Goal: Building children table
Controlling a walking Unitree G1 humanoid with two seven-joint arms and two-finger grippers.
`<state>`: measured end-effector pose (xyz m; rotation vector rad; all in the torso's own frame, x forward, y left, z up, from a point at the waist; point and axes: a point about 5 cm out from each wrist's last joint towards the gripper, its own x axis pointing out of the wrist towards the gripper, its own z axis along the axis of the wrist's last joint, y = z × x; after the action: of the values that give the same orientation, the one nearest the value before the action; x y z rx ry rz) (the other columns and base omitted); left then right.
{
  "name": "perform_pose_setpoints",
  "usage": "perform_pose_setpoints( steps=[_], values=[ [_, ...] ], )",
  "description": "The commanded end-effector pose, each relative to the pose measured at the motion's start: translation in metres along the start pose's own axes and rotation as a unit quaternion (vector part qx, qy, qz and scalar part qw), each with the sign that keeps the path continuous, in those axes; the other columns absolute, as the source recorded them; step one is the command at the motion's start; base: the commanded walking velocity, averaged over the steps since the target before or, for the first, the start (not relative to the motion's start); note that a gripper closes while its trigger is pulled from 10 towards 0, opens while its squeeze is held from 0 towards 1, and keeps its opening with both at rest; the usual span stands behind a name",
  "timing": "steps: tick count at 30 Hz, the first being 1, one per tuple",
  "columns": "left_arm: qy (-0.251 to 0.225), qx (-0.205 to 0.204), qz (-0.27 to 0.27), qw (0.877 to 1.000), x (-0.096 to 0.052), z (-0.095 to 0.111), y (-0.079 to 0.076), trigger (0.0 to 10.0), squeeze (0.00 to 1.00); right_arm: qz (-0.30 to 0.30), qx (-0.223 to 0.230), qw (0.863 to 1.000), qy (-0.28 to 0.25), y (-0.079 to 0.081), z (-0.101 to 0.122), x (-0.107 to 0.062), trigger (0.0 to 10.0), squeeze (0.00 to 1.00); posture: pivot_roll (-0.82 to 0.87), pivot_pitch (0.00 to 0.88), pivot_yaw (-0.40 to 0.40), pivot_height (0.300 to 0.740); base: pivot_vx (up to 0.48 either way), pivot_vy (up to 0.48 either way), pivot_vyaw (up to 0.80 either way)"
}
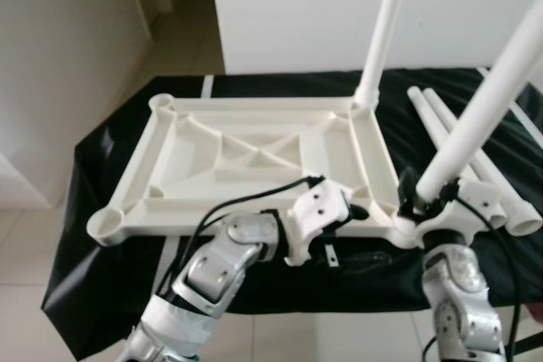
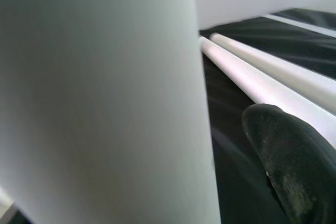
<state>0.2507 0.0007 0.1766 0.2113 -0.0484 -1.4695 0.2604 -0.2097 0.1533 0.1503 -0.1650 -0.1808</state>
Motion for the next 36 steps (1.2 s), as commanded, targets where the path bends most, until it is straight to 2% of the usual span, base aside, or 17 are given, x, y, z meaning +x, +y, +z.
perform_pose_setpoints(
  steps=[1, 4, 7, 11, 13, 14, 16, 17, 18, 19, 25, 26, 28, 29, 33, 34, 36],
  values=[
    [-0.004, 0.001, 0.008, 1.0, 0.002, 0.002, 0.003, 10.0, 0.0, 0.022, 0.0, 1.0, 0.012, -0.003, -0.001, 0.002, 10.0, 0.0, -0.08, 0.0, 0.034, 0.74, 0.0, 0.0, 0.0],
    [-0.01, -0.001, 0.005, 1.0, 0.004, 0.006, 0.003, 10.0, 0.0, 0.061, -0.017, 0.998, 0.022, -0.006, 0.0, 0.003, 10.0, 0.0, -0.08, 0.0, 0.039, 0.74, 0.0, 0.0, 0.0],
    [-0.008, 0.0, -0.001, 1.0, 0.007, 0.003, 0.001, 10.0, 0.0, 0.132, -0.068, 0.988, 0.041, -0.018, 0.0, 0.005, 10.0, 0.0, -0.08, 0.0, 0.048, 0.74, 0.0, 0.0, 0.0],
    [-0.008, 0.002, -0.003, 1.0, 0.007, 0.003, 0.0, 10.0, 0.0, 0.155, -0.071, 0.984, 0.05, -0.02, -0.001, 0.005, 10.0, 0.0, -0.08, 0.0, 0.049, 0.74, 0.0, 0.0, 0.0],
    [-0.008, 0.004, -0.002, 1.0, 0.008, 0.005, 0.0, 10.0, 0.0, 0.212, -0.091, 0.971, 0.069, -0.024, -0.004, 0.005, 10.0, 0.0, -0.06, 0.0, 0.043, 0.74, 0.0, 0.0, 0.0],
    [-0.008, 0.004, -0.002, 1.0, 0.008, 0.005, 0.0, 10.0, 0.0, 0.212, -0.091, 0.971, 0.069, -0.024, -0.004, 0.005, 10.0, 0.0, -0.06, 0.0, 0.043, 0.74, 0.0, 0.0, 0.0],
    [-0.01, 0.004, 0.007, 1.0, 0.006, 0.007, 0.003, 10.0, 0.0, 0.272, -0.109, 0.952, 0.089, -0.026, -0.006, 0.008, 10.0, 0.0, -0.05, 0.0, 0.041, 0.74, 0.0, 0.0, 0.0],
    [-0.01, 0.004, 0.007, 1.0, 0.006, 0.007, 0.003, 10.0, 0.0, 0.272, -0.109, 0.952, 0.089, -0.026, -0.006, 0.008, 10.0, 0.0, -0.05, 0.0, 0.041, 0.74, 0.0, 0.0, 0.0],
    [-0.01, 0.005, 0.01, 1.0, 0.006, 0.007, 0.004, 10.0, 0.0, 0.296, -0.11, 0.944, 0.091, -0.026, -0.006, 0.01, 9.6, 0.0, -0.05, 0.0, 0.041, 0.74, 0.0, 0.0, 0.0],
    [-0.01, 0.005, 0.011, 1.0, 0.006, 0.007, 0.004, 10.0, 0.0, 0.311, -0.116, 0.939, 0.092, -0.026, -0.004, 0.013, 7.6, 0.0, -0.05, 0.0, 0.041, 0.74, 0.0, 0.0, 0.0],
    [-0.01, 0.004, 0.013, 1.0, 0.006, 0.008, 0.006, 10.0, 0.0, 0.343, -0.137, 0.924, 0.095, -0.027, -0.001, 0.025, 6.5, 0.0, -0.04, 0.0, 0.042, 0.74, 0.0, 0.0, 0.0],
    [-0.011, 0.005, 0.013, 1.0, 0.006, 0.008, 0.006, 10.0, 0.0, 0.348, -0.143, 0.922, 0.093, -0.027, 0.0, 0.028, 4.4, 0.0, -0.04, 0.0, 0.042, 0.74, 0.0, 0.0, 0.0],
    [-0.011, 0.005, 0.013, 1.0, 0.006, 0.008, 0.006, 10.0, 0.0, 0.348, -0.143, 0.922, 0.093, -0.027, 0.0, 0.028, 4.4, 0.0, -0.04, 0.0, 0.042, 0.74, 0.0, 0.0, 0.0],
    [-0.011, 0.006, 0.012, 1.0, 0.006, 0.008, 0.006, 10.0, 0.0, 0.358, -0.151, 0.917, 0.092, -0.025, 0.0, 0.031, 6.0, 0.0, -0.04, 0.0, 0.043, 0.74, 0.0, 0.0, 0.0],
    [-0.011, 0.007, 0.012, 1.0, 0.007, 0.008, 0.006, 10.0, 0.0, 0.372, -0.16, 0.909, 0.097, -0.024, 0.0, 0.035, 6.2, 0.0, -0.04, 0.0, 0.039, 0.74, 0.0, 0.0, 0.0],
    [-0.011, 0.008, 0.012, 1.0, 0.007, 0.008, 0.006, 10.0, 0.0, 0.382, -0.16, 0.904, 0.104, -0.024, -0.001, 0.036, 0.0, 0.0, -0.03, 0.0, 0.036, 0.74, 0.0, 0.0, 0.0],
    [-0.011, 0.009, 0.013, 1.0, 0.006, 0.008, 0.006, 10.0, 0.0, 0.396, -0.155, 0.898, 0.116, -0.026, -0.004, 0.035, 0.0, 0.0, -0.03, 0.0, 0.036, 0.74, 0.0, 0.0, 0.0]
  ],
)
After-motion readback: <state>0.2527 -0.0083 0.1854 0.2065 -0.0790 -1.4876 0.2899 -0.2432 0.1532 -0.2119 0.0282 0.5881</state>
